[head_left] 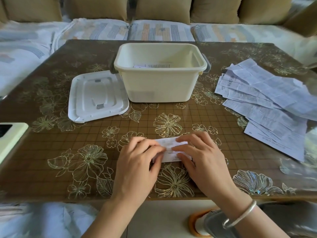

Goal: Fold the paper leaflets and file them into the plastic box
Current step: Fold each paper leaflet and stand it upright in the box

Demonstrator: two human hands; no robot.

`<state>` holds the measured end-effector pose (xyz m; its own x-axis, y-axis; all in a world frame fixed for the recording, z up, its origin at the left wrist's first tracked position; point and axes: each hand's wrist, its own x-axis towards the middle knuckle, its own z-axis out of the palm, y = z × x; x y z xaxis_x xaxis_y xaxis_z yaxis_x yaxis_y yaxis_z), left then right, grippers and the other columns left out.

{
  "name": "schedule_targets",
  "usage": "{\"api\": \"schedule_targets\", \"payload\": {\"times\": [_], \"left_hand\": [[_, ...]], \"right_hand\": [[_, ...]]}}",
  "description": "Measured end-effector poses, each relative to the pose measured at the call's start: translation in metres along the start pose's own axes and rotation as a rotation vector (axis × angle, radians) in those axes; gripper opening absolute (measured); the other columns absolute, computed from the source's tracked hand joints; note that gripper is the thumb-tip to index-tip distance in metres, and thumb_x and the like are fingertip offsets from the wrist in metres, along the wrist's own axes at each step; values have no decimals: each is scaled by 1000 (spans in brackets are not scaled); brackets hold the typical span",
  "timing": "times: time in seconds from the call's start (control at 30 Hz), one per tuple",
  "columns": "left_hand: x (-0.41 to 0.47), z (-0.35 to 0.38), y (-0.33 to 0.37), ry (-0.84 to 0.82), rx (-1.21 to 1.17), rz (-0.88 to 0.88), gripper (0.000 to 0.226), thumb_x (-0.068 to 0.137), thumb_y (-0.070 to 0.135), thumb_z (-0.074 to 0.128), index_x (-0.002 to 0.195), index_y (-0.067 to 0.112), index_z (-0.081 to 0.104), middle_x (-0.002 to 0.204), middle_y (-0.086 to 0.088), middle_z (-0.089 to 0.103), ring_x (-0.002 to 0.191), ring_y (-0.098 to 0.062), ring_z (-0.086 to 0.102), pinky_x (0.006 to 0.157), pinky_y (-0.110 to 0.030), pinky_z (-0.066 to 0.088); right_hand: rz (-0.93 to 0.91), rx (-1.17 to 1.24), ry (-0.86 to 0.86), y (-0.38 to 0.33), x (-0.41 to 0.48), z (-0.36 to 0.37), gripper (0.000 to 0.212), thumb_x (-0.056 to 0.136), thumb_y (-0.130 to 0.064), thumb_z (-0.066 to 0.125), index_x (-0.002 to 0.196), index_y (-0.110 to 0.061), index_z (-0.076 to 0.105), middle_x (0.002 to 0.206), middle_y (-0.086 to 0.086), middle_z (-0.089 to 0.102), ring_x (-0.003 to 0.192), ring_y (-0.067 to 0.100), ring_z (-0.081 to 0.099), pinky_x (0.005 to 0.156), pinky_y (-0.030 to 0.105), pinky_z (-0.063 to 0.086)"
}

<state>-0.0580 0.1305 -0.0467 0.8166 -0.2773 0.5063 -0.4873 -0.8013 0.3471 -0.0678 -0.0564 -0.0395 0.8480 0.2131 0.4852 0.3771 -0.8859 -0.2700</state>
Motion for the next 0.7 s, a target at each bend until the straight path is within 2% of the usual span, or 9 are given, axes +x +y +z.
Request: {"api": "schedule_targets", "payload": {"times": [0.13, 0.2, 0.3, 0.37, 0.43, 0.53, 0.63, 0.7], "left_hand": [[0, 1, -2, -13, -22, 1, 24, 91, 32, 55, 100, 24, 76, 102, 16, 64, 97, -11, 54, 81, -32, 47], [0, 1, -3, -19, -41, -10, 28, 89, 39, 55, 100, 26, 76, 102, 17, 63, 96, -10, 54, 81, -32, 46], [1, 1, -5, -44, -81, -35, 37, 82, 54, 57, 100, 28, 76, 102, 21, 62, 97, -10, 54, 82, -32, 45], [4, 0, -5, -44, -102, -58, 40, 80, 58, 55, 98, 29, 76, 100, 22, 63, 94, -9, 54, 79, -30, 46], [9, 0, -6, -35, -117, -86, 35, 82, 55, 56, 94, 29, 76, 94, 21, 65, 87, -8, 54, 71, -24, 46], [20, 0, -5, -33, -102, -152, 26, 85, 46, 56, 87, 28, 74, 83, 18, 65, 75, -8, 53, 55, -14, 36], [26, 2, -5, -44, -58, -215, 22, 85, 47, 54, 83, 29, 68, 77, 15, 60, 70, -7, 52, 50, -13, 28], [27, 3, -4, -58, -26, -223, 17, 85, 45, 58, 85, 29, 65, 80, 15, 59, 72, -8, 53, 50, -15, 29]], "right_hand": [[-99, 29, -117, 8, 2, -6, 30, 84, -48, 58, 101, -28, 72, 106, -16, 63, 104, 13, 55, 82, 30, 47], [-134, 11, -128, 11, 4, -9, 32, 85, -50, 55, 100, -27, 72, 104, -16, 65, 100, 11, 57, 79, 28, 48], [-178, -5, -80, 12, 7, -10, 25, 91, -40, 53, 95, -23, 71, 94, -14, 68, 92, 11, 60, 74, 27, 48], [-127, 42, -35, 11, 8, -9, 23, 94, -35, 52, 94, -22, 71, 86, -13, 68, 86, 10, 60, 70, 26, 50], [-36, 91, 14, 10, 10, -6, 23, 93, -34, 51, 93, -22, 70, 82, -14, 67, 80, 9, 59, 62, 27, 50], [96, 120, 35, 9, 16, -1, 16, 89, -35, 56, 96, -26, 68, 79, -16, 64, 73, 7, 56, 57, 25, 48], [177, 148, 11, 9, 24, 4, 13, 86, -32, 66, 98, -28, 66, 86, -17, 65, 75, 3, 56, 61, 12, 40], [194, 131, -6, 9, 26, 6, 16, 83, -30, 70, 99, -28, 66, 85, -17, 61, 73, 3, 53, 59, 8, 34]]}}
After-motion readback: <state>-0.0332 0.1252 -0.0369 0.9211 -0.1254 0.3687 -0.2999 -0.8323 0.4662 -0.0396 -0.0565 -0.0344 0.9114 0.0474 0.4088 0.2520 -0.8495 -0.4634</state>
